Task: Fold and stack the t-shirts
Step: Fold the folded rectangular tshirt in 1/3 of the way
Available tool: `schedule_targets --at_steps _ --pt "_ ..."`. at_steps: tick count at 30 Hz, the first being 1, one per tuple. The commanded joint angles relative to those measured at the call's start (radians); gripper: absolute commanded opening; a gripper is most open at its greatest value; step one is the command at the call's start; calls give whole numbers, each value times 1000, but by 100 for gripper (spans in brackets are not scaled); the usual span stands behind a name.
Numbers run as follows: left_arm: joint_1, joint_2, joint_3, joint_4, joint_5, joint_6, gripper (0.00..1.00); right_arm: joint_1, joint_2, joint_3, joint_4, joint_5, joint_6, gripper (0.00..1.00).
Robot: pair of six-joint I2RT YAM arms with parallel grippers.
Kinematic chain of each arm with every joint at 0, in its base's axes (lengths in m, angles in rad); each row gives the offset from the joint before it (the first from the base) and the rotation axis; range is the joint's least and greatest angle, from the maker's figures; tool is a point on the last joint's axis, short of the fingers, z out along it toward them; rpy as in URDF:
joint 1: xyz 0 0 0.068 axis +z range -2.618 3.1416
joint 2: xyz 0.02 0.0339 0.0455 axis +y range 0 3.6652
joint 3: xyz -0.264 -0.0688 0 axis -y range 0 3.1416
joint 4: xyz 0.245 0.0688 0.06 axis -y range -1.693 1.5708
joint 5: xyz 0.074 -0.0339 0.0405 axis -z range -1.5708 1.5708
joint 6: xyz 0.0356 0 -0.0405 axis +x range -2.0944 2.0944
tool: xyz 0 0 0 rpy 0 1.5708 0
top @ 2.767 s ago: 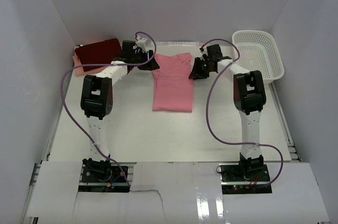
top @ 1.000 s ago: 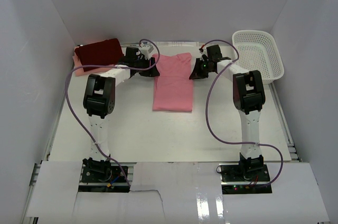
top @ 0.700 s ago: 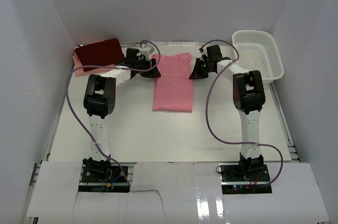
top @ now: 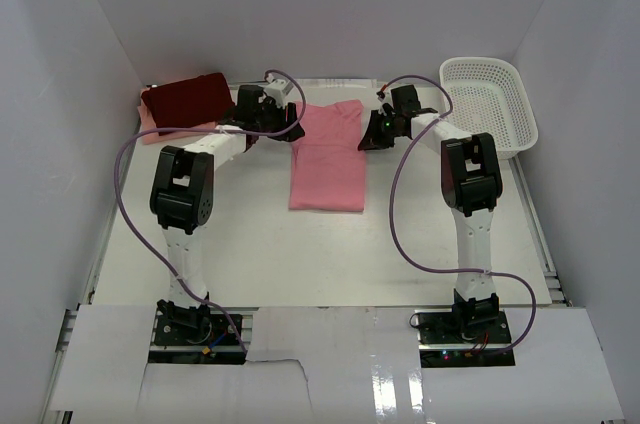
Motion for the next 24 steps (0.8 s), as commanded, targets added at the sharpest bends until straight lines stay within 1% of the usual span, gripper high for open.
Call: schedule_targets --at_steps 1,9,11,24 --pt "-8 -20 44 -15 34 8 59 -4 0 24 17 -19 -1 8" --pt "-12 12 64 -26 74 5 58 -5 3 30 14 -19 -3 8" --pt "-12 28 79 -38 76 -7 56 -5 3 30 12 -21 -3 8" --pt "-13 74 102 -52 68 -15 56 -7 1 27 12 -21 -7 8"
